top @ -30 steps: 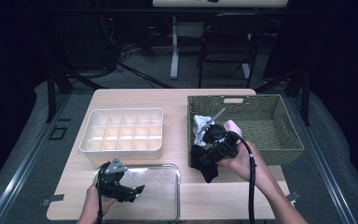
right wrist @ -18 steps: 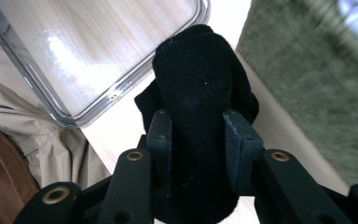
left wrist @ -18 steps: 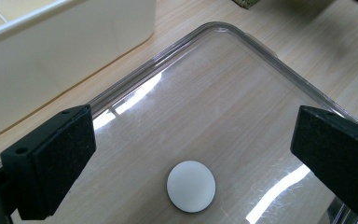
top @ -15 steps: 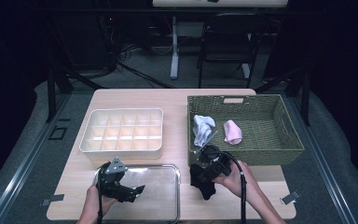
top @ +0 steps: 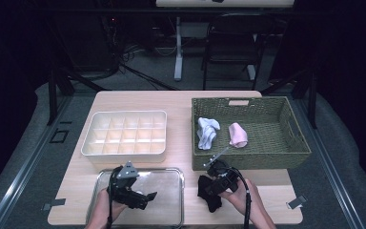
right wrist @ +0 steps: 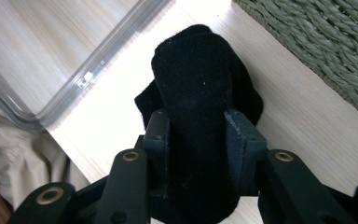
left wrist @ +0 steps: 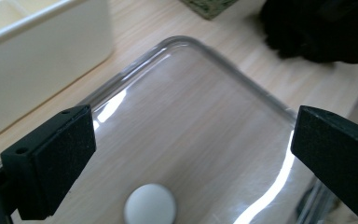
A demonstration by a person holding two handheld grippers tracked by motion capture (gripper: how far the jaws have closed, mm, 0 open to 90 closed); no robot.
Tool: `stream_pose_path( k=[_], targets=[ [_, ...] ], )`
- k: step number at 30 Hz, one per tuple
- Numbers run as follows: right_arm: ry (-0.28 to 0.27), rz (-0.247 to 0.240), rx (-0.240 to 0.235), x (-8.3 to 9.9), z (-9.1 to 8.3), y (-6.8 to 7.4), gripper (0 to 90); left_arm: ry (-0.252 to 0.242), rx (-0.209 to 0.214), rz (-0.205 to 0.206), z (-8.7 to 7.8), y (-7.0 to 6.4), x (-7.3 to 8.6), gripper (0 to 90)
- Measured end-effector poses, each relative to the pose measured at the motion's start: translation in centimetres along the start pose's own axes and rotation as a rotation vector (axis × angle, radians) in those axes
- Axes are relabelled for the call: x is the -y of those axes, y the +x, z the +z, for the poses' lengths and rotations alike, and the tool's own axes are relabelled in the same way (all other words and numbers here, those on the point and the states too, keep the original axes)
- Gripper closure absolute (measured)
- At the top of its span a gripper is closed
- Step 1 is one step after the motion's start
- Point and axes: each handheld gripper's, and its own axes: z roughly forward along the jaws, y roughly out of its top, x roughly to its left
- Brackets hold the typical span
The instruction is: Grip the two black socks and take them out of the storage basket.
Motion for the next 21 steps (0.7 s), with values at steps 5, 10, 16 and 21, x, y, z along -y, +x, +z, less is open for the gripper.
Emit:
stream_pose_path(
  k=[5, 10, 16, 21],
  targets=[
    [0.011, 0.031, -0.011, 0.5, 0.5, 0.1, 47.9, 0.009, 0.051, 0.021, 1.3, -1.2, -1.3, 0.1],
    [-0.111, 0.013, -0.041, 1.8, -1.7, -0.2, 54.5, 0.012, 0.097, 0.033, 2.8, -2.2, -2.7, 3.2],
    [-0.17, -0.03, -0.041, 2.0, -2.1, 0.1, 71.9, 0.016, 0.12, 0.036, 4.0, -2.7, -3.5, 7.3],
    [-0.125, -0.011, -0.033, 1.9, -0.2, -0.2, 76.8, 0.014, 0.125, 0.05, 4.8, -3.4, -4.0, 13.2]
  ],
)
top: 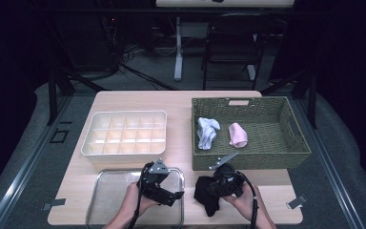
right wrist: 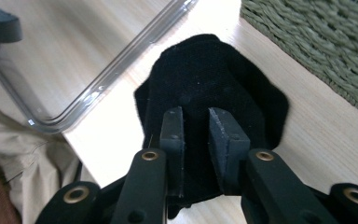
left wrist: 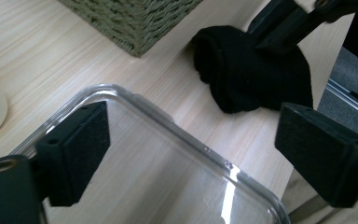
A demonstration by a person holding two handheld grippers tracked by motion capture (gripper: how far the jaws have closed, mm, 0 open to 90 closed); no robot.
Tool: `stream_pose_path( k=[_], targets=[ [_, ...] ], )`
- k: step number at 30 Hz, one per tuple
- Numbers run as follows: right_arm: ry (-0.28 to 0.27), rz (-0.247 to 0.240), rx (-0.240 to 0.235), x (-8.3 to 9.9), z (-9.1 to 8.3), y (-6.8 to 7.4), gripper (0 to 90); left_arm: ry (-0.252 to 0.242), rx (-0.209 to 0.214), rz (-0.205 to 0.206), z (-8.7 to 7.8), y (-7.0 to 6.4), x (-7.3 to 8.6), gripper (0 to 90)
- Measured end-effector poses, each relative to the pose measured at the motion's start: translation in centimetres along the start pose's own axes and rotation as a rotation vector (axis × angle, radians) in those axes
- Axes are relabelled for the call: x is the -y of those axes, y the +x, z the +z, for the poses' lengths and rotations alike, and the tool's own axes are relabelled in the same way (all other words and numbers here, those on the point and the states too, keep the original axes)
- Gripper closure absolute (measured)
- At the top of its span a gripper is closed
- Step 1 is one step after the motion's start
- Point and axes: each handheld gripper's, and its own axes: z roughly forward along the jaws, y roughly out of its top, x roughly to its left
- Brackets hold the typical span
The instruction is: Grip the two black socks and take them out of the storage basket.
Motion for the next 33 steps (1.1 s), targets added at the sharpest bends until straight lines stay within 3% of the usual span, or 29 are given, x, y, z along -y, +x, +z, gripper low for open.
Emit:
stream_pose_path(
  k=[3, 6, 9, 10, 13, 14, 15, 16, 18, 19, 20, 24, 25, 27, 33],
  targets=[
    [-0.015, 0.05, -0.021, 0.3, 0.6, -0.2, 77.4, 0.007, 0.003, 0.009, 0.7, -0.4, -0.1, 17.0],
    [0.03, 0.061, -0.006, 0.5, 0.8, -0.5, 77.7, 0.019, 0.012, 0.017, 1.3, -0.7, -0.2, 21.3],
    [0.024, 0.115, 0.023, 0.8, 1.5, -0.2, 77.8, 0.029, 0.021, 0.029, 1.9, -1.0, -0.4, 25.7],
    [0.014, 0.137, 0.013, 0.9, 1.5, -0.2, 77.7, 0.034, 0.02, 0.034, 2.1, -1.1, -0.4, 26.8],
    [0.028, 0.124, 0.03, 1.0, 1.1, 0.1, 71.2, 0.05, 0.024, 0.045, 2.6, -1.3, -0.7, 29.5],
    [0.012, 0.109, 0.019, 1.1, 0.8, 0.1, 67.6, 0.052, 0.026, 0.049, 2.9, -1.5, -0.7, 31.2],
    [-0.084, 0.102, -0.013, 1.3, -0.3, -0.1, 65.5, 0.055, 0.028, 0.048, 3.1, -1.6, -0.8, 32.1],
    [-0.084, 0.102, -0.013, 1.3, -0.3, -0.1, 65.5, 0.064, 0.035, 0.055, 3.2, -1.8, -0.9, 32.1],
    [-0.159, 0.135, -0.004, 1.7, -1.7, -1.3, 60.8, 0.075, 0.034, 0.065, 3.7, -2.0, -1.0, 34.5],
    [-0.159, 0.135, -0.004, 1.7, -1.7, -1.3, 60.8, 0.075, 0.034, 0.065, 3.7, -2.0, -1.0, 35.8],
    [-0.148, 0.153, 0.036, 2.0, -1.6, -1.9, 58.6, 0.08, 0.031, 0.062, 3.8, -2.0, -1.0, 37.4],
    [-0.117, 0.199, 0.039, 2.2, -0.7, -2.6, 53.4, 0.091, 0.024, 0.053, 4.3, -2.0, -1.0, 42.6],
    [-0.105, 0.208, 0.034, 2.3, -0.2, -2.9, 52.2, 0.096, 0.012, 0.049, 4.4, -2.0, -1.1, 44.8],
    [-0.091, 0.238, 0.018, 2.5, 0.6, -3.9, 50.9, 0.103, 0.032, 0.041, 4.6, -2.0, -1.1, 50.7],
    [-0.061, 0.292, -0.002, 2.7, 1.2, -4.7, 46.7, 0.131, 0.049, 0.039, 5.4, -2.2, -1.1, 52.4]
  ],
)
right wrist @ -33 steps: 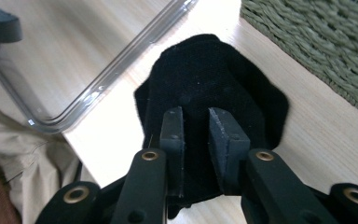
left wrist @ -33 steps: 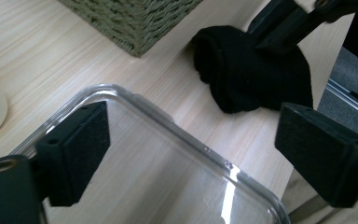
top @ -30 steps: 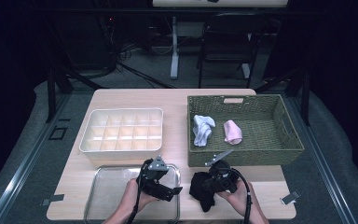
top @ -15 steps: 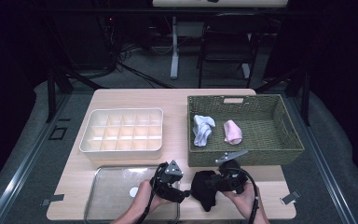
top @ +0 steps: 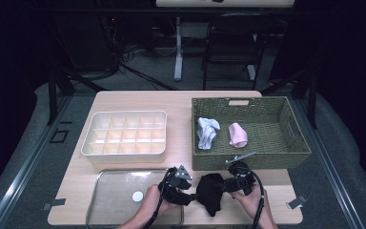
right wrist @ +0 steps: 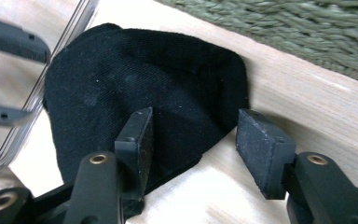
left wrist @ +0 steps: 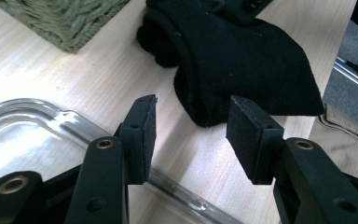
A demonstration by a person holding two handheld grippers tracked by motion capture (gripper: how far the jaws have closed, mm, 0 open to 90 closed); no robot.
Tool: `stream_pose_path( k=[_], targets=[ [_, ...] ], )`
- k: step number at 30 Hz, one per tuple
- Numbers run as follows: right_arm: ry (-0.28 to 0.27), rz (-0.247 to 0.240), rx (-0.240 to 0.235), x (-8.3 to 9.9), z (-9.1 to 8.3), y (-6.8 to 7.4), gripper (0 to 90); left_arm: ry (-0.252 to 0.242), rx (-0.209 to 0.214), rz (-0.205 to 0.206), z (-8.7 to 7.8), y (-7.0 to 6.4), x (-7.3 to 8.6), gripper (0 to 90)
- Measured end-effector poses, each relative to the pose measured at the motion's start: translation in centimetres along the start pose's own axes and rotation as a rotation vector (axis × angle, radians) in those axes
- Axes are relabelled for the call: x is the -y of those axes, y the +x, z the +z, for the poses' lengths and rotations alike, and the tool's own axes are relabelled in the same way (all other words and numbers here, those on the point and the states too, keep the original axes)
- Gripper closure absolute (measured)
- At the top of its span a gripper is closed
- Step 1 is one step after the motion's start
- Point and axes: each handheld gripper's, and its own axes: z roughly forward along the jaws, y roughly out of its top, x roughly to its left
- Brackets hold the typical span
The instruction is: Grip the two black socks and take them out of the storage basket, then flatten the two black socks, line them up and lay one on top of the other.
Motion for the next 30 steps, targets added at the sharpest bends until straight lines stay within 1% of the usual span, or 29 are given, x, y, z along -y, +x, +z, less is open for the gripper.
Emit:
stream_pose_path(
  k=[1, 2, 3, 5, 6, 7, 8, 9, 10, 11, 12, 13, 14, 16, 18, 19, 21, 22, 23, 24, 25, 26, 27, 28, 29, 30],
  targets=[
    [0.006, 0.006, -0.001, 0.0, 0.0, 0.0, 45.4, 0.001, 0.0, -0.004, 0.2, -0.1, 0.0, 52.4],
    [0.012, 0.018, -0.003, -0.1, 0.1, -0.2, 46.3, 0.0, 0.001, -0.002, 0.4, -0.2, 0.0, 54.8],
    [0.012, 0.018, -0.003, -0.1, 0.1, -0.2, 46.3, 0.002, 0.004, -0.003, 0.4, -0.2, 0.0, 54.8],
    [0.014, 0.022, -0.022, 0.0, 0.2, -0.2, 50.4, 0.001, -0.002, -0.003, 0.6, -0.3, -0.1, 58.3],
    [0.016, 0.017, -0.037, 0.0, 0.2, -0.3, 56.7, 0.003, 0.0, -0.005, 0.7, -0.2, -0.1, 61.7],
    [0.004, 0.027, -0.059, 0.1, 0.3, -0.3, 61.7, 0.002, 0.002, -0.008, 0.7, -0.2, -0.1, 64.9],
    [-0.005, 0.028, -0.091, 0.2, 0.3, -0.4, 69.0, -0.002, 0.004, -0.011, 0.8, -0.2, -0.2, 68.7],
    [-0.005, 0.028, -0.091, 0.2, 0.3, -0.4, 69.0, -0.002, 0.004, -0.011, 0.8, -0.2, -0.2, 70.0],
    [-0.003, 0.021, -0.099, 0.2, 0.1, -0.4, 75.4, -0.002, 0.002, -0.005, 0.8, -0.2, -0.3, 70.9],
    [-0.003, 0.021, -0.099, 0.2, 0.1, -0.4, 75.4, -0.003, 0.004, -0.001, 0.8, -0.2, -0.3, 70.9],
    [-0.007, 0.023, -0.095, 0.2, 0.0, -0.4, 78.1, -0.002, 0.005, -0.001, 0.9, -0.2, -0.3, 71.8],
    [-0.018, 0.024, -0.072, 0.2, -0.2, -0.1, 82.4, -0.007, 0.005, -0.002, 1.0, -0.3, -0.3, 73.3],
    [-0.018, 0.024, -0.072, 0.2, -0.2, -0.1, 82.4, -0.007, 0.005, -0.002, 1.0, -0.3, -0.3, 73.8],
    [-0.03, 0.009, -0.044, 0.1, -0.8, 0.5, 84.2, -0.004, 0.002, 0.001, 1.2, -0.2, -0.3, 74.6],
    [-0.032, 0.004, -0.04, 0.1, -1.1, 0.7, 84.5, -0.002, 0.001, 0.0, 1.3, -0.2, -0.3, 75.2],
    [-0.053, -0.008, -0.035, 0.1, -1.5, 1.1, 84.6, -0.004, 0.0, -0.003, 1.3, 0.0, -0.3, 75.6],
    [-0.062, -0.008, -0.034, 0.1, -1.7, 1.2, 84.6, -0.004, -0.001, -0.007, 1.3, 0.0, -0.4, 75.8],
    [-0.087, -0.015, -0.035, 0.0, -2.3, 1.5, 84.6, -0.005, -0.004, -0.007, 1.4, 0.1, -0.4, 76.1],
    [-0.087, -0.015, -0.035, 0.0, -2.3, 1.5, 84.6, -0.005, -0.006, -0.006, 1.3, 0.2, -0.4, 76.1],
    [-0.104, -0.023, -0.044, 0.1, -2.6, 1.6, 84.6, -0.007, -0.022, -0.013, 1.3, 0.2, -0.4, 76.2],
    [-0.135, -0.035, -0.058, 0.1, -3.2, 2.0, 84.6, -0.011, -0.016, -0.02, 1.2, 0.5, -0.4, 76.2],
    [-0.135, -0.035, -0.058, 0.1, -3.2, 2.0, 84.6, -0.011, -0.016, -0.02, 1.2, 0.5, -0.4, 76.2],
    [-0.163, -0.05, -0.072, 0.1, -3.9, 2.6, 84.6, -0.011, -0.015, -0.023, 1.2, 0.6, -0.4, 76.2],
    [-0.173, -0.068, -0.076, 0.1, -4.1, 3.0, 84.6, -0.013, -0.02, -0.029, 1.2, 0.7, -0.3, 76.1],
    [-0.195, -0.075, -0.088, 0.0, -4.3, 3.4, 84.6, -0.016, -0.019, -0.034, 1.1, 0.8, -0.3, 75.7],
    [-0.201, -0.087, -0.095, 0.0, -4.4, 3.9, 84.6, -0.018, -0.013, -0.044, 1.0, 1.0, -0.2, 74.7]
  ],
)
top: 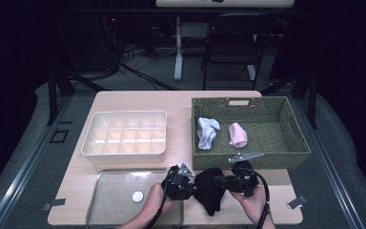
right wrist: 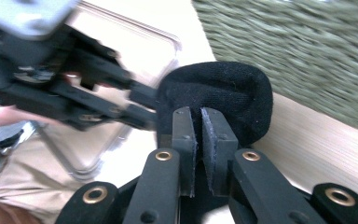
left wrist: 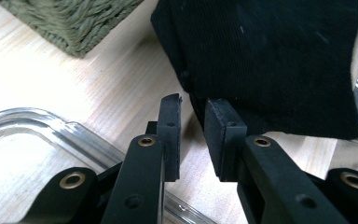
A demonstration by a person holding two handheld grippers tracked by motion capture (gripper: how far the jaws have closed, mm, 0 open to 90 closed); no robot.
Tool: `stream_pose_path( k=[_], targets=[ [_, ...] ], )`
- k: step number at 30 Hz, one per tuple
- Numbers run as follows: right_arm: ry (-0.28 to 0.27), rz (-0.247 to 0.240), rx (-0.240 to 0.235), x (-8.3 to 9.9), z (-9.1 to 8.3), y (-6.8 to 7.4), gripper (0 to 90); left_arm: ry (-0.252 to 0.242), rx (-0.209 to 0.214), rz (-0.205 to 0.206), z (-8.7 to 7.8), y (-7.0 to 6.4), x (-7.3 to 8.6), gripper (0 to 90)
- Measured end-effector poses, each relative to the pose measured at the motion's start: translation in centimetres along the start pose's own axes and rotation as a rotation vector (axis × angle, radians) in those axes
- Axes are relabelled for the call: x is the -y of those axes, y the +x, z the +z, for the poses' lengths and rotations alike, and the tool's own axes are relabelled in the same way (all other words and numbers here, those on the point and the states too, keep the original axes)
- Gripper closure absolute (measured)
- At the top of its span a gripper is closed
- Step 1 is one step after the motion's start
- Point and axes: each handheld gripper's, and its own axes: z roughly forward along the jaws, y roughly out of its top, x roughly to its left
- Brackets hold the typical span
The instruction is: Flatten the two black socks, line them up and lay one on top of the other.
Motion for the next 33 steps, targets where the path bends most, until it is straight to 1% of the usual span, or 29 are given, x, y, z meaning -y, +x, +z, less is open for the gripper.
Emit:
stream_pose_path(
  k=[1, 2, 3, 4, 5, 6, 7, 8, 9, 12, 13, 14, 15, 16, 17, 18, 19, 20, 21, 22, 23, 24, 25, 26, 29, 30, 31, 32, 33],
  targets=[
    [0.0, 0.0, 0.0, 0.0, 0.0, 0.0, 84.6, 0.0, 0.0, 0.0, 0.0, 0.0, 0.0, 73.3],
    [0.006, -0.02, -0.006, -0.1, 0.1, 0.4, 84.6, -0.001, 0.001, 0.002, -0.1, 0.1, 0.0, 73.3],
    [0.018, -0.04, -0.018, -0.1, 0.8, 1.2, 84.4, 0.0, 0.002, 0.001, -0.2, 0.1, 0.0, 69.6],
    [0.027, -0.043, -0.018, 0.0, 1.2, 1.4, 84.4, 0.008, -0.008, 0.011, -0.7, 0.2, 0.0, 68.2],
    [0.027, -0.043, -0.018, 0.0, 1.2, 1.4, 84.4, 0.008, -0.008, 0.011, -0.7, 0.2, 0.0, 67.2],
    [0.055, -0.048, -0.025, 0.2, 2.0, 1.4, 84.2, 0.011, -0.016, 0.013, -1.4, 0.5, 0.1, 65.4],
    [0.065, -0.048, -0.024, 0.2, 2.2, 1.4, 84.1, 0.011, -0.016, 0.013, -1.4, 0.5, 0.1, 62.8],
    [0.065, -0.048, -0.024, 0.2, 2.2, 1.4, 84.1, 0.014, -0.026, 0.014, -1.8, 0.7, 0.1, 62.8],
    [0.069, -0.04, -0.033, 0.3, 2.5, 1.5, 84.1, 0.005, -0.022, 0.0, -2.5, 0.9, 0.3, 61.6],
    [0.092, -0.053, -0.029, 0.5, 3.3, 1.7, 83.8, -0.006, -0.032, -0.005, -3.7, 1.4, 0.5, 57.2],
    [0.101, -0.056, -0.035, 0.5, 3.6, 1.7, 83.6, -0.009, -0.033, -0.01, -3.8, 1.4, 0.5, 56.4],
    [0.127, -0.077, -0.015, 0.4, 4.2, 1.8, 82.8, -0.013, -0.04, -0.016, -3.9, 1.4, 0.6, 52.8],
    [0.127, -0.077, -0.015, 0.4, 4.2, 1.8, 82.8, -0.009, -0.036, -0.018, -3.9, 1.5, 0.6, 52.8],
    [0.157, -0.086, -0.004, 0.5, 4.9, 1.9, 79.5, -0.004, -0.029, -0.014, -3.8, 1.5, 0.6, 50.3],
    [0.157, -0.086, -0.004, 0.5, 4.9, 1.9, 79.5, -0.001, -0.03, -0.009, -3.8, 1.5, 0.6, 50.3],
    [0.169, -0.083, -0.01, 0.5, 5.1, 1.8, 75.9, -0.001, -0.029, -0.014, -3.7, 1.3, 0.6, 48.6],
    [0.181, -0.087, -0.032, 0.4, 5.0, 1.8, 68.1, 0.001, -0.026, -0.012, -3.7, 1.3, 0.5, 47.3],
    [0.181, -0.087, -0.032, 0.4, 5.0, 1.8, 68.1, 0.003, -0.029, -0.007, -3.7, 1.3, 0.5, 47.3],
    [0.162, -0.09, -0.038, 0.4, 4.8, 1.7, 66.5, 0.006, -0.024, -0.004, -3.7, 1.3, 0.5, 47.0],
    [0.143, -0.092, -0.047, 0.3, 4.5, 1.7, 62.4, 0.006, -0.024, -0.004, -3.7, 1.3, 0.5, 46.4],
    [0.102, -0.084, -0.046, 0.1, 3.4, 1.5, 61.0, 0.007, -0.025, -0.005, -3.7, 1.3, 0.5, 45.1],
    [0.102, -0.084, -0.046, 0.1, 3.4, 1.5, 61.0, 0.004, -0.025, -0.007, -3.7, 1.3, 0.5, 45.1],
    [0.07, -0.068, -0.038, 0.1, 2.3, 0.9, 58.6, -0.003, -0.025, -0.008, -3.8, 1.3, 0.4, 44.2],
    [0.07, -0.068, -0.038, 0.1, 2.3, 0.9, 58.6, -0.003, -0.025, -0.008, -3.8, 1.3, 0.4, 43.5],
    [0.059, -0.033, 0.007, 0.3, 1.3, -0.6, 56.0, -0.014, -0.025, -0.004, -3.8, 1.0, 0.3, 43.4],
    [0.07, -0.012, 0.035, 0.6, 1.0, -1.7, 55.5, -0.016, -0.028, 0.002, -3.7, 0.9, 0.2, 41.8],
    [0.07, -0.012, 0.035, 0.6, 1.0, -1.7, 55.5, -0.016, -0.028, 0.002, -3.7, 0.9, 0.2, 41.5],
    [0.067, 0.001, 0.037, 0.6, 1.1, -1.9, 54.2, -0.02, -0.025, 0.001, -3.6, 0.8, 0.1, 41.5],
    [0.082, 0.004, 0.046, 0.7, 1.2, -2.2, 53.1, -0.018, -0.022, 0.005, -3.6, 0.7, 0.0, 41.2]
  ],
)
